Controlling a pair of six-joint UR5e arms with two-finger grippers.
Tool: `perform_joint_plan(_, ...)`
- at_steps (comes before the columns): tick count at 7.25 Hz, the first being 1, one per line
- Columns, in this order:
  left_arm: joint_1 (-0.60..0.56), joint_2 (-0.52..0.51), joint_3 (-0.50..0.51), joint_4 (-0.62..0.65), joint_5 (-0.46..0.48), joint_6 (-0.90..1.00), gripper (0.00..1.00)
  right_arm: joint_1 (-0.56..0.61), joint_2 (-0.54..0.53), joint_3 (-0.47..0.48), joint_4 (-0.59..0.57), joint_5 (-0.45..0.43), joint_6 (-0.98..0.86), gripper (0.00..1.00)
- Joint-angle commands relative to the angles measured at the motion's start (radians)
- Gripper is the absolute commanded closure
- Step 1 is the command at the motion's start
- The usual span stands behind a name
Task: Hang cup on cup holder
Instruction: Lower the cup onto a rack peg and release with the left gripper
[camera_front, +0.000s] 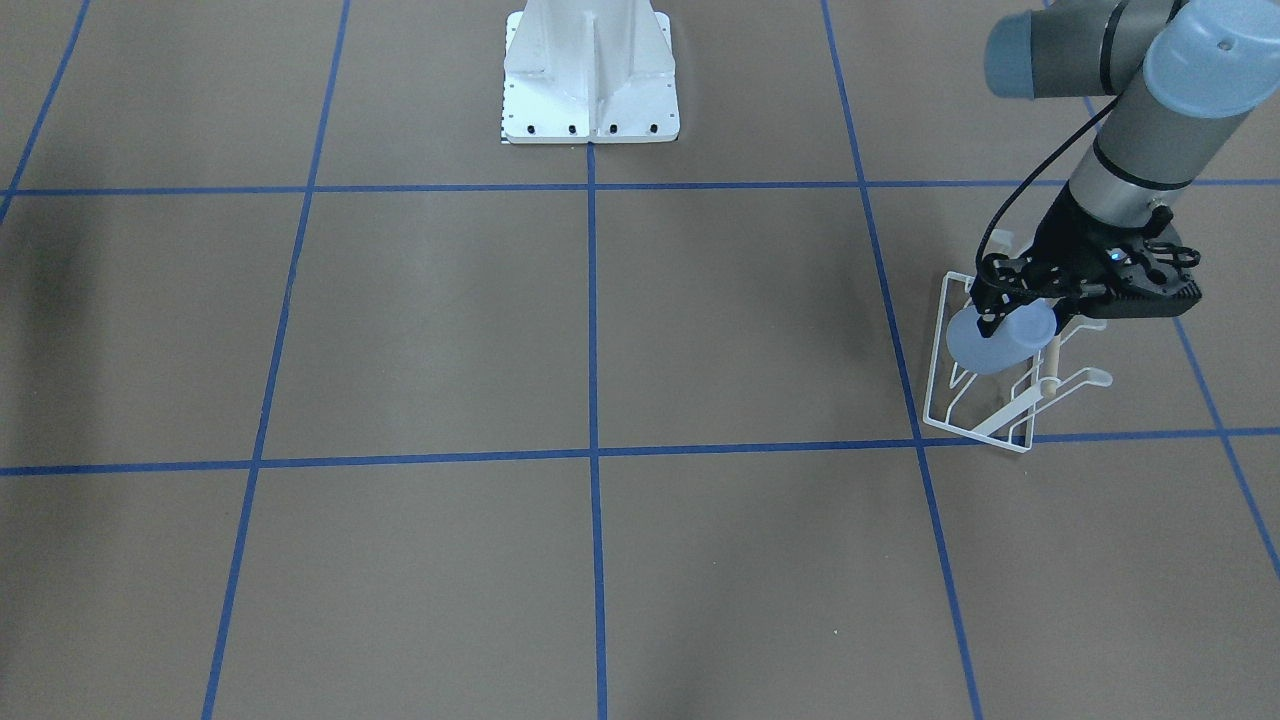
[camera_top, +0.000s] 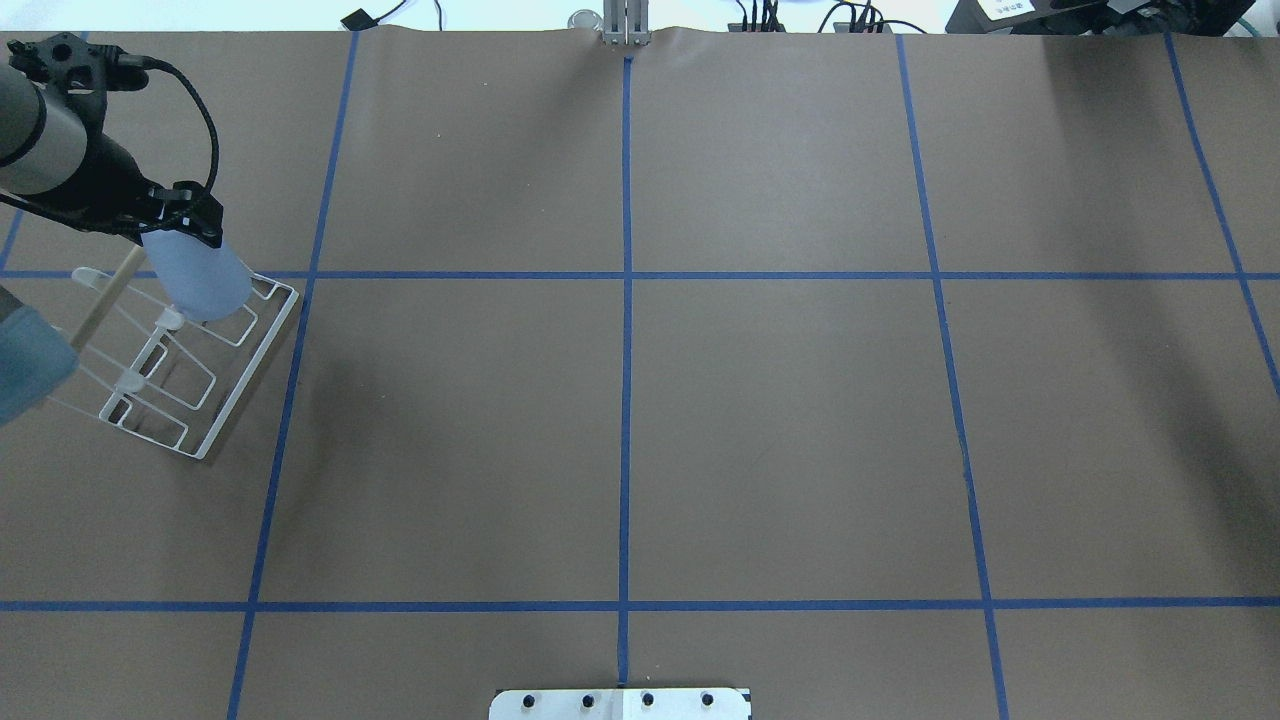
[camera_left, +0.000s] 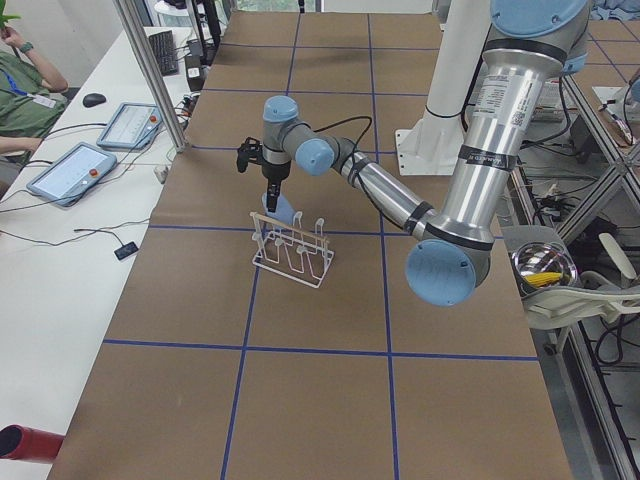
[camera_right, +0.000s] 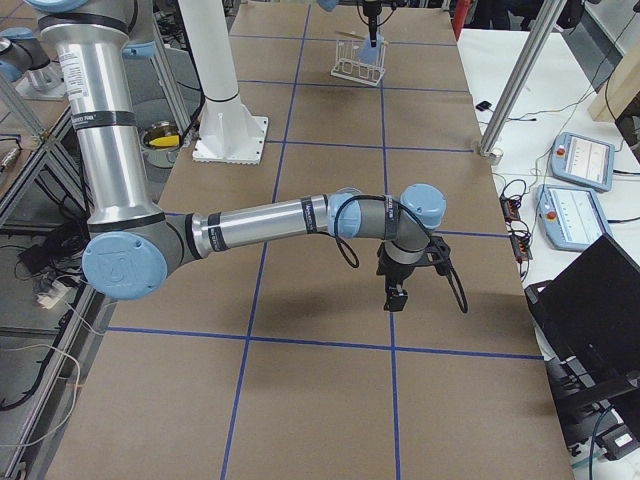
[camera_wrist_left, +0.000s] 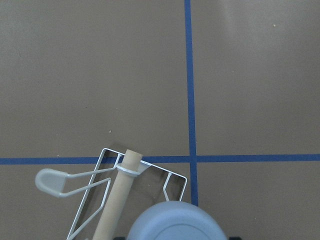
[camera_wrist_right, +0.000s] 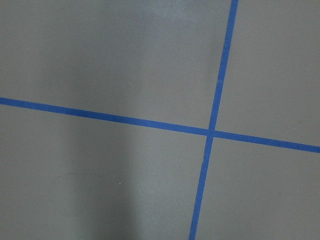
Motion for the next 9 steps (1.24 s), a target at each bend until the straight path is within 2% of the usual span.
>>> perform_joint_plan(1,0.007,0.001,0.001,-0.004,0.002,0.0,0.01,0.002,0.0,0.0,0.0,0.001,0.0,0.0)
perform_joint_plan(4,-0.007,0.004,-0.025,0.002,-0.009,0.0,0.01,0.011,-0.002,-0.001,0.0,0.001,0.0,0.0)
perform_joint_plan(5,-0.028,0.006,-0.037,0.016,-0.012,0.059,0.01,0.02,-0.003,-0.007,-0.002,-0.001,0.0,0.0)
perform_joint_plan(7,-0.16,0.11,-0.036,0.031,-0.041,0.345,0.01,0.046,-0.022,-0.007,-0.002,0.034,0.002,0.0)
perform_joint_plan(8,-0.259,0.168,-0.027,0.033,-0.11,0.488,0.01,0.07,-0.028,-0.007,-0.002,0.071,0.0,0.0)
perform_joint_plan(9,-0.344,0.21,0.028,0.021,-0.136,0.585,0.01,0.083,-0.031,-0.007,-0.002,0.073,-0.002,0.0)
